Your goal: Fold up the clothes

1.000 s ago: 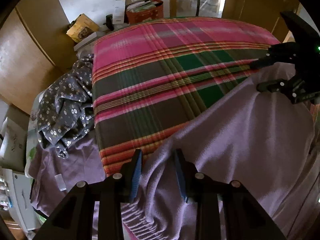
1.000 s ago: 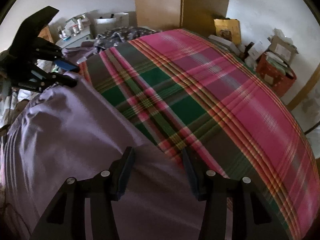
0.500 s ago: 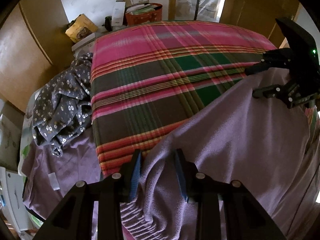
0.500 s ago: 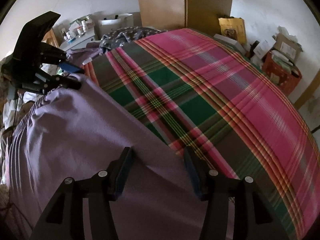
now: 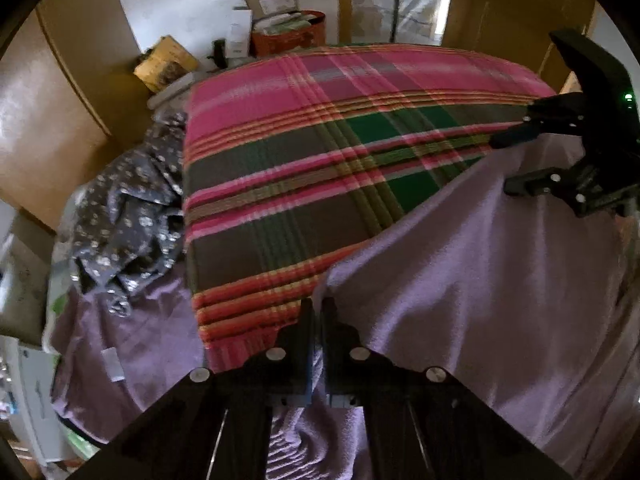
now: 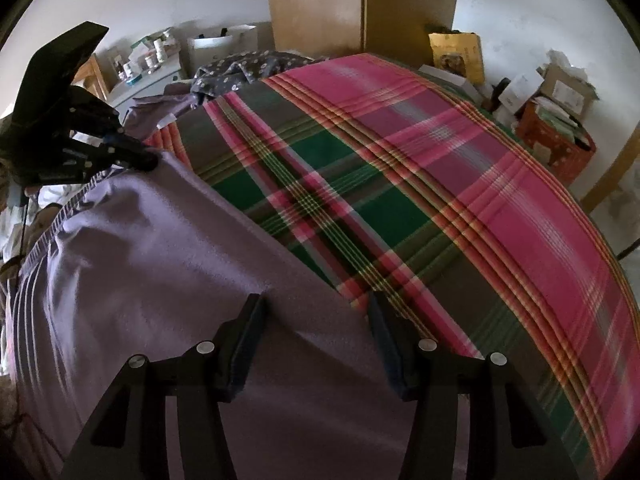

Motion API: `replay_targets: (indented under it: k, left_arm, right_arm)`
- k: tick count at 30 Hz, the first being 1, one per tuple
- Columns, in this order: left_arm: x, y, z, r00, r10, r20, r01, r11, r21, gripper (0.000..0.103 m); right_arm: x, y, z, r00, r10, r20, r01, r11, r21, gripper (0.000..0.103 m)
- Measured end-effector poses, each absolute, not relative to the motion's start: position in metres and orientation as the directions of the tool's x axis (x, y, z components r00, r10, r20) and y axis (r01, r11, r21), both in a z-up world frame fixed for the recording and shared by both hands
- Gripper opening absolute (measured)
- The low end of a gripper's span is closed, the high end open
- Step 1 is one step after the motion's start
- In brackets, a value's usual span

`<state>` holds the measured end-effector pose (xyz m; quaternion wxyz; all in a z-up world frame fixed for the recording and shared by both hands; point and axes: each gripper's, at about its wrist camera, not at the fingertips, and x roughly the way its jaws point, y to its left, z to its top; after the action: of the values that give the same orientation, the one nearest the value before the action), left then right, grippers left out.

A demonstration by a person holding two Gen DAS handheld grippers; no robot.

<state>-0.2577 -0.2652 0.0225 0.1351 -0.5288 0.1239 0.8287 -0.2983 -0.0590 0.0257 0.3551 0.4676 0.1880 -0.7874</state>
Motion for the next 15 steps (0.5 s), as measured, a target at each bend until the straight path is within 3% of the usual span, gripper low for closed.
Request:
replay_targets:
  k: [7, 15]
  left_arm:
    - [-0.251, -0.27, 0.038, -0.478, 0.104, -0.872, -0.326, -0.943, 0.067, 0.003]
    - [-0.238, -0.271, 0.054, -0.548, 0.113, -0.829, -0.307, -0.949, 0.074, 0.003]
  right_arm:
    - [-0.296, -0.054, 0.027, -0.315, -0.4, -0.861, 0.732, -0.679, 0.048, 0.042]
    - [-0.296, -0.05, 0.037, -0.276, -0.468, -0.839, 0.733, -0.667, 0.131, 0.042]
